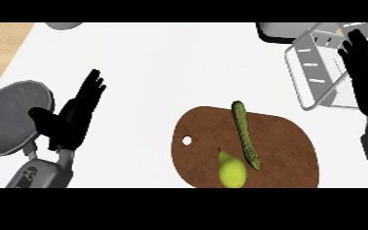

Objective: Pick the pear from the cutting board and place it in the tiered basket

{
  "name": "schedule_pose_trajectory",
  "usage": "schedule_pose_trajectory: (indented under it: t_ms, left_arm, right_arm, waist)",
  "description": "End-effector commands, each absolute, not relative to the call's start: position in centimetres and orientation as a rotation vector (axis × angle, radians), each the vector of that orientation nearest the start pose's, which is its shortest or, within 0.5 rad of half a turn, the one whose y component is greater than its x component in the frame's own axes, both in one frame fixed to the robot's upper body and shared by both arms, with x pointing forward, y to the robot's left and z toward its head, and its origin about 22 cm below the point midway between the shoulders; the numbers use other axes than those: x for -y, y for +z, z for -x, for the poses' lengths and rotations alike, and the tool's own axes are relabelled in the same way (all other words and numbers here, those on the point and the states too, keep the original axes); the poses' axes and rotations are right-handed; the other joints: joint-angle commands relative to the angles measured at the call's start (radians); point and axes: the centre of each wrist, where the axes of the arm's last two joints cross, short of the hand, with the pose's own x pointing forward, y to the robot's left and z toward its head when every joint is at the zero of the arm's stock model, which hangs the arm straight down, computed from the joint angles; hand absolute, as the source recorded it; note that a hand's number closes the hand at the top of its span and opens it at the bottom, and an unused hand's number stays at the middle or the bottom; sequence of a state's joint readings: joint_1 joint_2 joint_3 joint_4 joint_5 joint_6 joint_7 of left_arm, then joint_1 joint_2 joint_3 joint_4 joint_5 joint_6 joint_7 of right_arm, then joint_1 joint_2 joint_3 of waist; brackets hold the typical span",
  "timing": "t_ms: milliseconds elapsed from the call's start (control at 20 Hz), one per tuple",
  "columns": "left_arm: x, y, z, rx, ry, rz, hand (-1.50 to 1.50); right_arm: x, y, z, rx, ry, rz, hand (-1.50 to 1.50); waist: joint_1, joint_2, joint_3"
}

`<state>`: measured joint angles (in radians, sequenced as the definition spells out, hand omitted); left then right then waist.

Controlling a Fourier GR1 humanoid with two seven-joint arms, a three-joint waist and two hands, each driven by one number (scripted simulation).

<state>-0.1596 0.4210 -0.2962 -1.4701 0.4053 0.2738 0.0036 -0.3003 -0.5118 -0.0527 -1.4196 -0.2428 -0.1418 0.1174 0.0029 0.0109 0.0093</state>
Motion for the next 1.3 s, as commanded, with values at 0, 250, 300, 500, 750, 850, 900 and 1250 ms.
schedule_pose_trajectory:
  t_ms: [0, 250, 300, 500, 750, 850, 900, 1250]
  left_arm:
    - [-24.7, 2.2, -27.5, 1.533, -0.075, -0.068, 0.0]
    - [-23.2, 5.3, -28.9, 1.743, -0.158, -0.135, 0.0]
    - [-24.3, 3.8, -28.1, 1.642, -0.089, -0.124, 0.0]
    - [-21.9, 4.2, -28.1, 1.694, -0.147, -0.11, 0.0]
    - [-21.4, 2.8, -27.5, 1.686, -0.132, -0.167, 0.0]
    - [-21.2, 2.8, -27.1, 1.664, -0.109, -0.171, 0.0]
    - [-19.5, 2.8, -27.6, 1.668, -0.122, -0.165, 0.0]
    - [-19.9, 3.7, -28.2, 1.684, -0.141, -0.151, 0.0]
  right_arm:
    - [32.1, 8.8, -32.6, 1.602, 0.071, 0.106, 1.5]
    - [23.6, 7.0, -34.3, 1.48, 0.096, -0.584, 1.5]
    - [29.6, 3.8, -32.3, 1.465, -0.643, -0.268, 1.5]
    - [21.9, -1.0, -32.1, 1.07, -0.042, -0.79, -1.5]
    - [27.9, 1.6, -34.0, 1.128, 0.179, -1.031, -1.5]
    - [31.4, 5.1, -35.6, 1.171, 0.284, -1.005, -1.5]
    - [31.6, 4.9, -35.8, 1.171, 0.352, -1.012, -1.5]
    - [29.6, 18.0, -38.1, 1.223, 1.143, -0.707, -1.5]
  waist:
    - [0.008, -0.008, -0.008]
    - [0.088, 0.01, 0.002]
    - [-0.049, 0.002, 0.034]
    - [0.07, 0.014, 0.001]
    - [0.023, -0.001, -0.006]
    - [0.023, -0.005, -0.007]
    - [0.017, -0.002, -0.006]
    - [0.042, -0.003, -0.008]
